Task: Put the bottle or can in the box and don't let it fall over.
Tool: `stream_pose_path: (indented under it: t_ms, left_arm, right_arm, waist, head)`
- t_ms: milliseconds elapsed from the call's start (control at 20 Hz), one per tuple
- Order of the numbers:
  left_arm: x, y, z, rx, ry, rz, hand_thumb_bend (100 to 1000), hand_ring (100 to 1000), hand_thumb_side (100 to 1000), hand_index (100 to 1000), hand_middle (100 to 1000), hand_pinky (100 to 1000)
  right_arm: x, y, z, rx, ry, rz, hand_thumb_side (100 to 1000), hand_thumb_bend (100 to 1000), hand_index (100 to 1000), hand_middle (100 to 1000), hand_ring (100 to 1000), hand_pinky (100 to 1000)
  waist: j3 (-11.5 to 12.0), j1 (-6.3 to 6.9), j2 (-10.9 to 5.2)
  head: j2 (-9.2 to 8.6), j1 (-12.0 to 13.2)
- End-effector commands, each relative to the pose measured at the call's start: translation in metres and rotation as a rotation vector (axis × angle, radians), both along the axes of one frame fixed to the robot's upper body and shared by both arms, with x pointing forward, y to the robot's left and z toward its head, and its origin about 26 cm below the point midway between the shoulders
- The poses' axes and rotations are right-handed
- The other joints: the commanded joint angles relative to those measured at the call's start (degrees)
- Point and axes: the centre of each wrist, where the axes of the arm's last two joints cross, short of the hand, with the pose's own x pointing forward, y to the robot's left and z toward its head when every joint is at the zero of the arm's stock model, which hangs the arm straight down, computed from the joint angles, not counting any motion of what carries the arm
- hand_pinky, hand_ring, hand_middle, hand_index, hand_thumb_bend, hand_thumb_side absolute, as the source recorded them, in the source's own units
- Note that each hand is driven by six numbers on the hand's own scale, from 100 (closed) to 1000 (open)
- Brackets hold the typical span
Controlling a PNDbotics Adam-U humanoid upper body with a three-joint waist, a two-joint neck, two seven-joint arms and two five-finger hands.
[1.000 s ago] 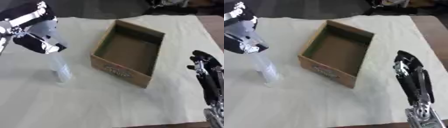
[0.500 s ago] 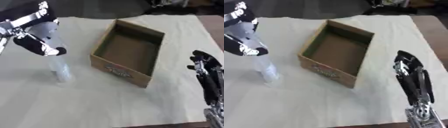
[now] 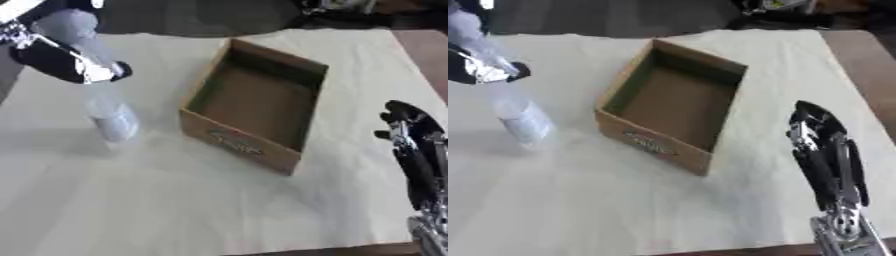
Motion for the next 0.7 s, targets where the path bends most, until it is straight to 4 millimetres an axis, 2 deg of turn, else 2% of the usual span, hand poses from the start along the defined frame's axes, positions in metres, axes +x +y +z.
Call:
stream_pose_path:
  t_ms: [50, 400, 700]
  left_arm:
    - [-0.005, -0.007, 0.02, -0.045, -0.04, -0.025, 500, 100, 100, 136, 100, 133]
    - [0.003, -0.037, 0.033, -0.107, -0.057, -0.067, 480, 100, 100, 137, 100, 128]
    - [0.015, -0.06, 0.033, -0.166, -0.07, -0.061, 469, 100, 100, 137, 100, 124]
  right_arm:
    - [0.001, -0.001, 0.007, -0.013, -0.024, 0.016, 617, 100, 787, 785, 819, 688]
    - [0.004, 0.002, 0.012, -0.02, -0.025, 0.064, 617, 100, 789, 786, 821, 688]
    - [0.009, 0.007, 0.018, -0.016, -0.035, 0.117, 617, 100, 788, 786, 820, 688]
  waist:
    - [-0.3, 0.02, -1.06]
    - [-1.64, 0.18, -1.31]
    - [-3.47, 0.29, -1.17]
  head:
    - [-0.02, 0.32]
    - [0.14, 1.45]
    - [-0.03, 3.04]
